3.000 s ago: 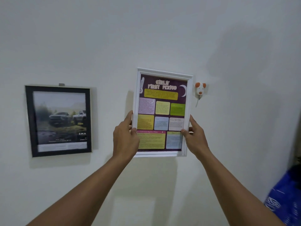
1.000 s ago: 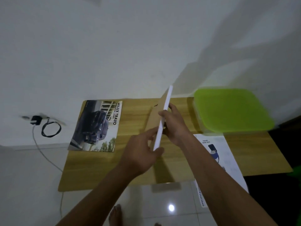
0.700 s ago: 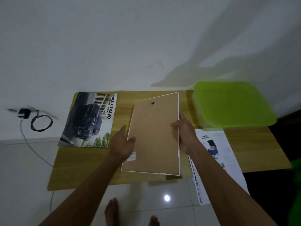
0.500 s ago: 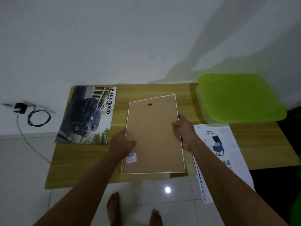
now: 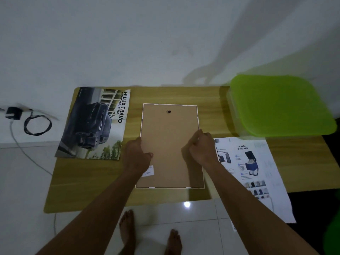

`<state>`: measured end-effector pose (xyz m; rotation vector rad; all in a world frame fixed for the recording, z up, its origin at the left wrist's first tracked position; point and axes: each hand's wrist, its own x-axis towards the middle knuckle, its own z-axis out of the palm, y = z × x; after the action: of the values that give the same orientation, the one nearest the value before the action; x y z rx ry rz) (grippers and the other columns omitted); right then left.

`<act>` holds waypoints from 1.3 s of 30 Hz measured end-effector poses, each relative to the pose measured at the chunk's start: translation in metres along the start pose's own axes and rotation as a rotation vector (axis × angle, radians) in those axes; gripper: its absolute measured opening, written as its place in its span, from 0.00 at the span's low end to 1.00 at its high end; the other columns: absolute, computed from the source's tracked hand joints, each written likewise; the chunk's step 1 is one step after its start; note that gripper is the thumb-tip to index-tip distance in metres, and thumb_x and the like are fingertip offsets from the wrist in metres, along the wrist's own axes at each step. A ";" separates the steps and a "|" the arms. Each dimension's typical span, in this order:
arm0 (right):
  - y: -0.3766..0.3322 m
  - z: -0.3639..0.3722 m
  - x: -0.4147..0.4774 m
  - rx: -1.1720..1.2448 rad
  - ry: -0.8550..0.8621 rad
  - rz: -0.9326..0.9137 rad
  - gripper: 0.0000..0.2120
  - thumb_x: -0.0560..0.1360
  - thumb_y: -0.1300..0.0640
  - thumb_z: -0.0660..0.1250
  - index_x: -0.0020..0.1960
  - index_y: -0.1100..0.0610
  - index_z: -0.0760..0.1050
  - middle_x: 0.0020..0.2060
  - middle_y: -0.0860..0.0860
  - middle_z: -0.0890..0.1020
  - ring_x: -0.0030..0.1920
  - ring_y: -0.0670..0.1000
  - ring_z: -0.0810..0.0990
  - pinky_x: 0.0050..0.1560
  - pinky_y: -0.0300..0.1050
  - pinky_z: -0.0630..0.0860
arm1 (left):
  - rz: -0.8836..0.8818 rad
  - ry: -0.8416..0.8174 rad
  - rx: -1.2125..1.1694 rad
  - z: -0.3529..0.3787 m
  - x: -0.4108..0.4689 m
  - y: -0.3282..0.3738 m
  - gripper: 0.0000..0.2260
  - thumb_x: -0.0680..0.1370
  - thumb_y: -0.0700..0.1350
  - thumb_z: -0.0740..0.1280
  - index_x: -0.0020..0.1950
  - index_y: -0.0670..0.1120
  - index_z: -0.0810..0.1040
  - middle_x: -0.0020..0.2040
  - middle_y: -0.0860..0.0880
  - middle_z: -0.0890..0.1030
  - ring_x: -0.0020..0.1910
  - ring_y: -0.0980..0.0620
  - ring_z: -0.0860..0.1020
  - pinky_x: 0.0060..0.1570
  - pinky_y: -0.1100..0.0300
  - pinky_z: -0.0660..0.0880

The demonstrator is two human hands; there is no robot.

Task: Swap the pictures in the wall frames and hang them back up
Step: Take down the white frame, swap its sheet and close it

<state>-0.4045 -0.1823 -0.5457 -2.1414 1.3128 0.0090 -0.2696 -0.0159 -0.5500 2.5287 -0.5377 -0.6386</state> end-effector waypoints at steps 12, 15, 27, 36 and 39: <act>-0.012 0.018 0.068 -0.282 0.053 -0.343 0.27 0.82 0.46 0.54 0.76 0.60 0.60 0.76 0.63 0.60 0.78 0.62 0.54 0.74 0.63 0.54 | 0.404 0.014 0.344 -0.026 0.058 0.005 0.18 0.74 0.34 0.64 0.63 0.41 0.71 0.55 0.44 0.77 0.49 0.41 0.79 0.50 0.47 0.78; -0.025 0.023 0.077 -0.305 0.141 -0.376 0.24 0.80 0.44 0.56 0.68 0.61 0.67 0.68 0.64 0.68 0.73 0.64 0.61 0.70 0.63 0.59 | 0.376 -0.116 0.393 -0.026 0.065 0.008 0.25 0.75 0.35 0.63 0.72 0.41 0.63 0.64 0.41 0.74 0.58 0.38 0.76 0.60 0.41 0.73; -0.070 0.044 0.110 -0.139 0.187 -0.372 0.12 0.81 0.52 0.59 0.55 0.54 0.79 0.62 0.54 0.77 0.75 0.59 0.63 0.72 0.67 0.54 | 0.347 -0.213 0.457 -0.032 0.083 0.012 0.29 0.78 0.41 0.63 0.77 0.44 0.55 0.64 0.41 0.76 0.56 0.40 0.77 0.49 0.52 0.72; -0.067 0.056 0.112 -0.142 0.234 -0.436 0.14 0.81 0.57 0.55 0.54 0.64 0.75 0.53 0.61 0.81 0.66 0.61 0.74 0.66 0.74 0.60 | 0.257 -0.162 0.410 -0.027 0.091 0.017 0.24 0.80 0.50 0.61 0.74 0.46 0.60 0.62 0.42 0.77 0.60 0.40 0.75 0.57 0.48 0.73; -0.067 0.055 0.114 -0.131 0.241 -0.443 0.14 0.81 0.58 0.56 0.57 0.66 0.74 0.54 0.61 0.81 0.67 0.61 0.73 0.68 0.74 0.58 | 0.232 -0.135 0.361 -0.027 0.092 0.021 0.21 0.78 0.56 0.64 0.66 0.46 0.67 0.59 0.43 0.78 0.58 0.41 0.76 0.54 0.50 0.73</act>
<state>-0.2761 -0.2257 -0.5923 -2.5676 0.9542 -0.3625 -0.1864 -0.0671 -0.5491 2.7035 -1.0612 -0.6771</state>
